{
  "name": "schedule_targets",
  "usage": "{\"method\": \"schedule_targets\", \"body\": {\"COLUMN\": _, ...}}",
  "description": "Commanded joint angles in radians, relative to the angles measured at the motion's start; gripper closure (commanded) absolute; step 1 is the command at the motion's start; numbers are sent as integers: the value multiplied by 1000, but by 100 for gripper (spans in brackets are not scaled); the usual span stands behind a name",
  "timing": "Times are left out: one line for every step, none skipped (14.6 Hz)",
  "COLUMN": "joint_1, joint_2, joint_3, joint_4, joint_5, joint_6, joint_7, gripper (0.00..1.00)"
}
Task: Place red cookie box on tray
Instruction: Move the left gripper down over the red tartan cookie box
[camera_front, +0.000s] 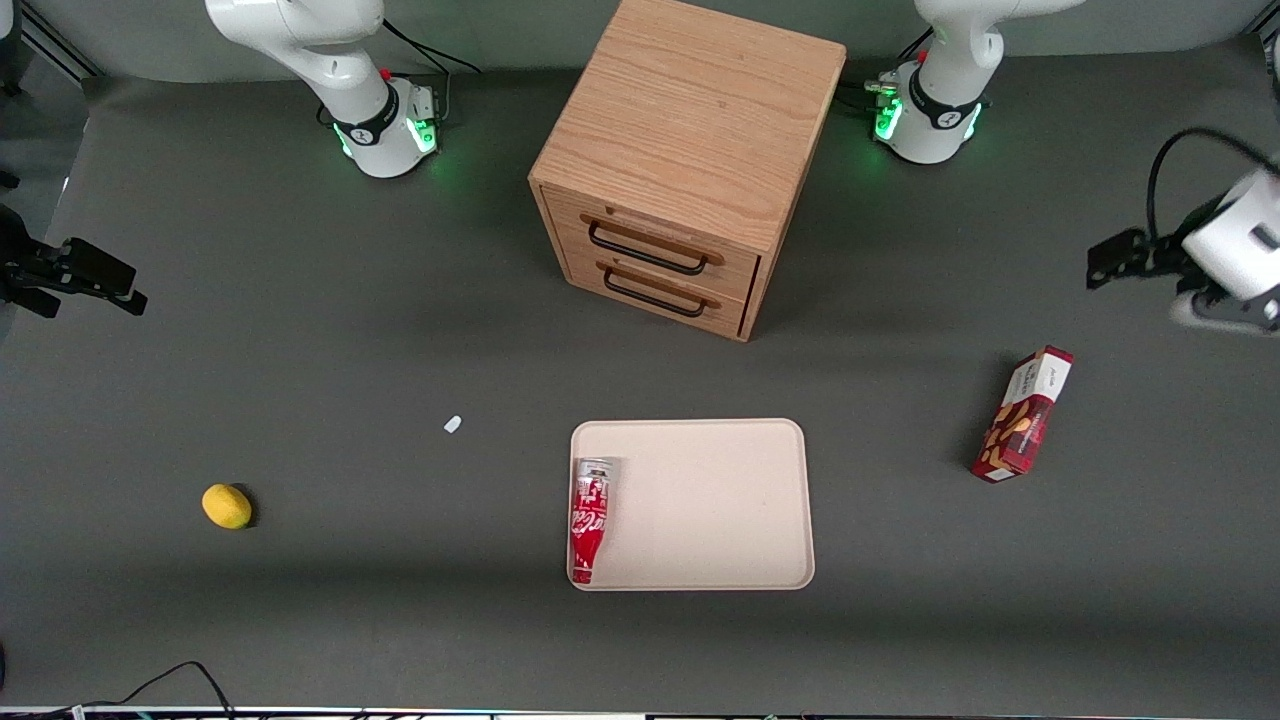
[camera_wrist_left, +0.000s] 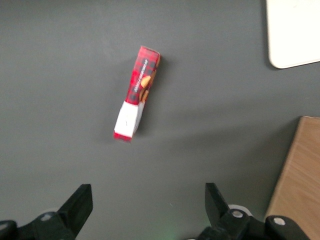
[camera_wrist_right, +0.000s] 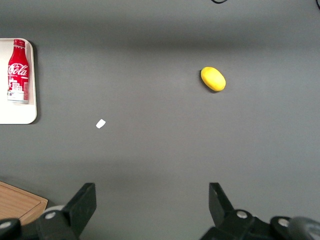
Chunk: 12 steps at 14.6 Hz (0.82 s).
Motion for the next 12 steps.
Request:
{"method": "schedule_targets", "body": {"joint_1": 6, "joint_2": 58, "joint_3": -5, "joint_4": -83, "joint_5": 46, "joint_6": 159, "joint_7": 76, "gripper": 0}}
{"method": "schedule_targets", "body": {"joint_1": 8, "joint_2": 71, "joint_3": -5, "joint_4": -125, "joint_5": 61, "joint_6": 237, "joint_7": 98, "gripper": 0}}
{"method": "schedule_targets", "body": {"joint_1": 9, "joint_2": 88, "joint_3": 0, "joint_4": -166, "joint_5": 71, "joint_6": 314, "joint_7": 122, "gripper": 0}}
{"method": "schedule_targets", "body": {"joint_1": 11, "joint_2": 108, "joint_3": 3, "joint_4": -198, "joint_5": 72, "joint_6": 382, "joint_7": 145, "gripper": 0}}
{"method": "schedule_targets", "body": {"joint_1": 11, "joint_2": 125, "joint_3": 5, "joint_4": -229, "joint_5": 72, "joint_6": 443, "joint_7": 168, "gripper": 0}}
{"method": "schedule_targets", "body": {"joint_1": 9, "joint_2": 140, "joint_3": 5, "joint_4": -252, "joint_5": 72, "joint_6": 488, "joint_7": 181, "gripper": 0}}
{"method": "schedule_targets", "body": {"joint_1": 9, "joint_2": 157, "joint_3": 6, "joint_4": -269, "joint_5": 74, "joint_6": 531, "joint_7": 200, "gripper": 0}}
{"method": "schedule_targets", "body": {"joint_1": 9, "joint_2": 177, "joint_3": 12, "joint_4": -295, "joint_5": 74, "joint_6": 580, "joint_7": 239, "gripper": 0}}
{"method": "schedule_targets", "body": {"joint_1": 8, "joint_2": 196, "joint_3": 32, "joint_4": -321, "joint_5": 74, "joint_6": 635, "joint_7": 275, "gripper": 0}}
{"method": "schedule_targets", "body": {"joint_1": 3, "joint_2": 212, "joint_3": 46, "joint_4": -343, "joint_5": 74, "joint_6": 683, "joint_7": 302, "gripper": 0}}
{"method": "schedule_targets", "body": {"joint_1": 3, "joint_2": 232, "joint_3": 52, "joint_4": -358, "joint_5": 74, "joint_6": 712, "joint_7": 317, "gripper": 0}}
{"method": "schedule_targets", "body": {"joint_1": 3, "joint_2": 245, "joint_3": 52, "joint_4": -369, "joint_5": 74, "joint_6": 732, "joint_7": 320, "gripper": 0}}
